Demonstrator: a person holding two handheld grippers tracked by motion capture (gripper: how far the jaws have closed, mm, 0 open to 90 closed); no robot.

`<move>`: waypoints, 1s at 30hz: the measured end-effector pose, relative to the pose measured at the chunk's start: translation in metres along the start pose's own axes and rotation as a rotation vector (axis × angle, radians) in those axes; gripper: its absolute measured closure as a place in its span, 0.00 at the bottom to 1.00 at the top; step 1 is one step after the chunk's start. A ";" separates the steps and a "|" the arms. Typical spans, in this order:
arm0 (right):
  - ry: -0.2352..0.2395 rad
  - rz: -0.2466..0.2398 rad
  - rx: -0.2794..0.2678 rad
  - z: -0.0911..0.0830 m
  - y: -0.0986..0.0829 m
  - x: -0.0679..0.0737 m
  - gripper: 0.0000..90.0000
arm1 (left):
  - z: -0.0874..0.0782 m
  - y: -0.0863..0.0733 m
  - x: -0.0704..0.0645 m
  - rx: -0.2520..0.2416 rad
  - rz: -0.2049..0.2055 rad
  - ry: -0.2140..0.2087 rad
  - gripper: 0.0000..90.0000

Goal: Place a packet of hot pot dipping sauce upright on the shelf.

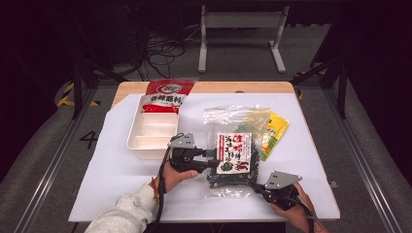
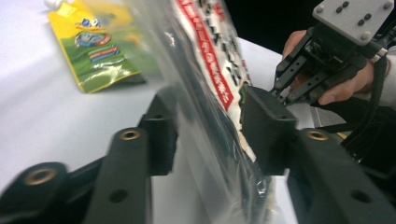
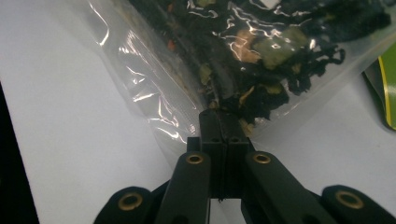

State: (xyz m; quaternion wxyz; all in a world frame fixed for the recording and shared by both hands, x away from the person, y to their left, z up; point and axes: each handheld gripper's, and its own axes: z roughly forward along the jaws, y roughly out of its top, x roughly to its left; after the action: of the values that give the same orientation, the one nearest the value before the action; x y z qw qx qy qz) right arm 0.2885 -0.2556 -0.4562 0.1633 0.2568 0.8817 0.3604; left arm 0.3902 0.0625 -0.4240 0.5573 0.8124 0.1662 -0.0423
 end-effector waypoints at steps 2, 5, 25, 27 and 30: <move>-0.004 -0.012 0.003 0.000 0.000 0.001 1.00 | 0.004 0.004 0.002 -0.006 0.003 -0.006 0.57; -0.008 -0.025 0.005 0.000 0.001 0.001 1.00 | 0.007 0.009 0.006 -0.013 -0.006 -0.002 0.56; -0.009 0.047 -0.118 -0.022 -0.006 -0.005 0.70 | -0.020 0.023 -0.014 -0.085 0.117 0.010 0.88; -0.007 0.058 -0.124 -0.023 -0.007 -0.007 0.69 | -0.027 0.026 -0.016 -0.094 0.137 0.027 0.88; -0.021 0.061 -0.134 -0.025 -0.007 -0.008 0.67 | -0.038 0.030 -0.018 -0.113 0.157 0.043 0.88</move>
State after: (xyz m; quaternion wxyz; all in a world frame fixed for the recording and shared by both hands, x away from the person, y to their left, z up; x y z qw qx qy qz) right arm 0.2811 -0.2781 -0.4430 0.1780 0.2758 0.8458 0.4206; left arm 0.3782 0.0832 -0.3784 0.6004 0.7907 0.1161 0.0284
